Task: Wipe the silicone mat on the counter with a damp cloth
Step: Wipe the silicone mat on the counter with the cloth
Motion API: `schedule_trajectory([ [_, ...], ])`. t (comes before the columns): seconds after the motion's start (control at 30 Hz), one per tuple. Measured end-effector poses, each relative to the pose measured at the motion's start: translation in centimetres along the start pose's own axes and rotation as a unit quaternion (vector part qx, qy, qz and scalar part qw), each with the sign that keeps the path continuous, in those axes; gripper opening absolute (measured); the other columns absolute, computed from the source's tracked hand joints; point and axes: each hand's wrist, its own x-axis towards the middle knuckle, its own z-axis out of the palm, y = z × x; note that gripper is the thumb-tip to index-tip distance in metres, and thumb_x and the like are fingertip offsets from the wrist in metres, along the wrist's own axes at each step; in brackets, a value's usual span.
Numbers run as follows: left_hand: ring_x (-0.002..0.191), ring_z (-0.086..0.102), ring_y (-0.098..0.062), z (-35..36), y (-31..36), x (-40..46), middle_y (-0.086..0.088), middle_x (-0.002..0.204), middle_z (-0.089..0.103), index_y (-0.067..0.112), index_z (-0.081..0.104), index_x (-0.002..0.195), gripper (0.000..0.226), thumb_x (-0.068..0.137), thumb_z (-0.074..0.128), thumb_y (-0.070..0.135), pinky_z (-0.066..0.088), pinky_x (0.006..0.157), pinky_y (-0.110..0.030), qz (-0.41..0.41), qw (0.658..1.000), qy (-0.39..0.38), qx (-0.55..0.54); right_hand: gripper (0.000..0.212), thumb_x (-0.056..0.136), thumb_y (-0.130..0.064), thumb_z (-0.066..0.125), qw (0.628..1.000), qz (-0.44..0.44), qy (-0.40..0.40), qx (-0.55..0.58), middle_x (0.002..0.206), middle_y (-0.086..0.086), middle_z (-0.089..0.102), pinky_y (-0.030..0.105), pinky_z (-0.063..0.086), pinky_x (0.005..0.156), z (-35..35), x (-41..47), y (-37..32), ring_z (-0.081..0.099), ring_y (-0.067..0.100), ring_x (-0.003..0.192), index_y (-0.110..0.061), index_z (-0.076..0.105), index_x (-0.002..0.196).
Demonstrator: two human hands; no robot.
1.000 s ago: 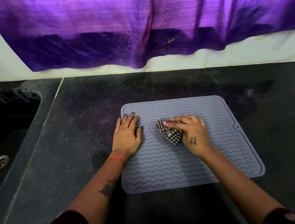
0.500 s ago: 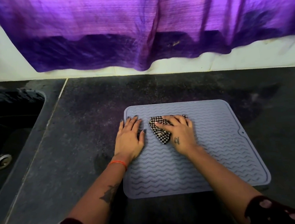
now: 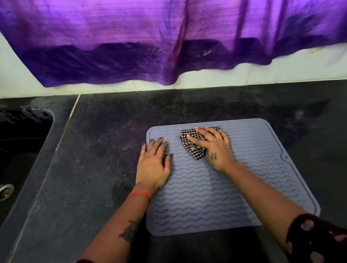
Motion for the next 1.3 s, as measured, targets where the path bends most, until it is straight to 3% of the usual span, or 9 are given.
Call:
schedule_trajectory([
  [0.17, 0.14, 0.025, -0.019, 0.0, 0.0, 0.0, 0.0, 0.149, 0.035, 0.017, 0.041, 0.139, 0.066, 0.086, 0.018, 0.05, 0.006, 0.119, -0.037, -0.001, 1.0, 0.0, -0.005, 0.074, 0.083, 0.005, 0.045, 0.999, -0.013, -0.027, 0.023, 0.149, -0.011, 0.032, 0.043, 0.014, 0.111, -1.6, 1.7, 0.8, 0.025, 0.019, 0.136, -0.049, 0.041, 0.132],
  [0.23, 0.14, 0.025, -0.018, -0.1, 0.0, -0.1, 0.0, 0.149, 0.035, 0.017, 0.041, 0.139, 0.067, 0.085, 0.017, 0.05, 0.006, 0.119, -0.037, -0.001, 1.0, 0.001, -0.002, 0.072, 0.081, 0.007, 0.046, 0.998, 0.009, 0.019, 0.056, 0.146, -0.01, 0.038, 0.041, 0.02, 0.108, -2.1, 2.5, 0.4, 0.032, 0.019, 0.133, -0.044, 0.045, 0.131],
  [0.43, 0.141, 0.024, -0.018, 0.0, 0.1, 0.0, 0.001, 0.15, 0.034, 0.018, 0.04, 0.14, 0.067, 0.086, 0.017, 0.05, 0.003, 0.119, -0.035, -0.002, 1.0, 0.002, 0.003, 0.078, 0.084, 0.0, 0.051, 1.0, 0.015, -0.01, -0.012, 0.155, -0.009, 0.018, 0.045, -0.001, 0.114, 0.2, 2.6, -0.3, 0.011, 0.019, 0.142, -0.051, 0.027, 0.138],
  [0.63, 0.141, 0.023, -0.016, 0.0, 0.0, 0.0, 0.002, 0.15, 0.034, 0.019, 0.039, 0.14, 0.067, 0.086, 0.017, 0.051, 0.001, 0.119, -0.034, 0.003, 1.0, 0.0, 0.005, 0.071, 0.085, 0.004, 0.046, 0.999, 0.016, -0.01, 0.027, 0.15, -0.01, 0.03, 0.041, 0.013, 0.113, -2.3, 3.9, 1.3, 0.024, 0.018, 0.138, -0.046, 0.039, 0.135],
  [0.83, 0.141, 0.024, -0.016, 0.0, 0.0, 0.0, 0.001, 0.15, 0.035, 0.018, 0.04, 0.14, 0.056, 0.09, 0.03, 0.043, 0.002, 0.118, -0.034, -0.003, 1.0, 0.002, 0.0, 0.068, 0.09, -0.012, 0.05, 0.998, 0.05, -0.026, -0.025, 0.156, -0.008, 0.012, 0.044, -0.001, 0.114, -0.8, 2.4, 2.5, 0.005, 0.02, 0.144, -0.047, 0.023, 0.141],
  [0.97, 0.141, 0.024, -0.017, -0.2, 0.1, -0.1, 0.001, 0.149, 0.035, 0.018, 0.04, 0.14, 0.059, 0.089, 0.026, 0.046, 0.002, 0.118, -0.034, -0.003, 1.0, 0.0, -0.004, 0.069, 0.09, -0.003, 0.047, 0.996, 0.053, -0.066, 0.01, 0.155, -0.009, 0.015, 0.043, 0.004, 0.115, -2.4, 3.3, 2.5, 0.008, 0.018, 0.144, -0.048, 0.028, 0.139],
  [1.07, 0.14, 0.024, -0.017, -0.2, 0.1, -0.1, 0.001, 0.149, 0.036, 0.018, 0.041, 0.139, 0.06, 0.089, 0.025, 0.046, 0.001, 0.118, -0.033, 0.0, 1.0, 0.001, -0.003, 0.068, 0.087, -0.002, 0.048, 0.998, 0.058, -0.01, 0.0, 0.153, -0.006, 0.025, 0.04, 0.01, 0.115, -2.4, 0.9, 2.6, 0.019, 0.02, 0.141, -0.044, 0.033, 0.139],
  [1.2, 0.14, 0.025, -0.018, -0.2, 0.2, 0.0, 0.0, 0.149, 0.036, 0.017, 0.041, 0.139, 0.058, 0.089, 0.027, 0.043, 0.002, 0.118, -0.034, -0.001, 1.0, 0.002, 0.0, 0.076, 0.084, -0.003, 0.047, 0.995, 0.085, 0.037, -0.021, 0.155, -0.007, 0.019, 0.042, -0.002, 0.114, -0.3, -2.5, 1.9, 0.009, 0.021, 0.143, -0.048, 0.024, 0.14],
  [1.3, 0.14, 0.026, -0.019, -0.3, 0.2, -0.1, -0.001, 0.148, 0.037, 0.017, 0.041, 0.139, 0.068, 0.085, 0.017, 0.05, 0.002, 0.118, -0.035, 0.002, 1.0, 0.003, -0.001, 0.072, 0.087, -0.005, 0.046, 0.996, 0.085, 0.0, -0.016, 0.156, -0.007, 0.017, 0.044, -0.001, 0.115, -0.6, -1.7, 2.0, 0.007, 0.021, 0.144, -0.048, 0.023, 0.141],
])
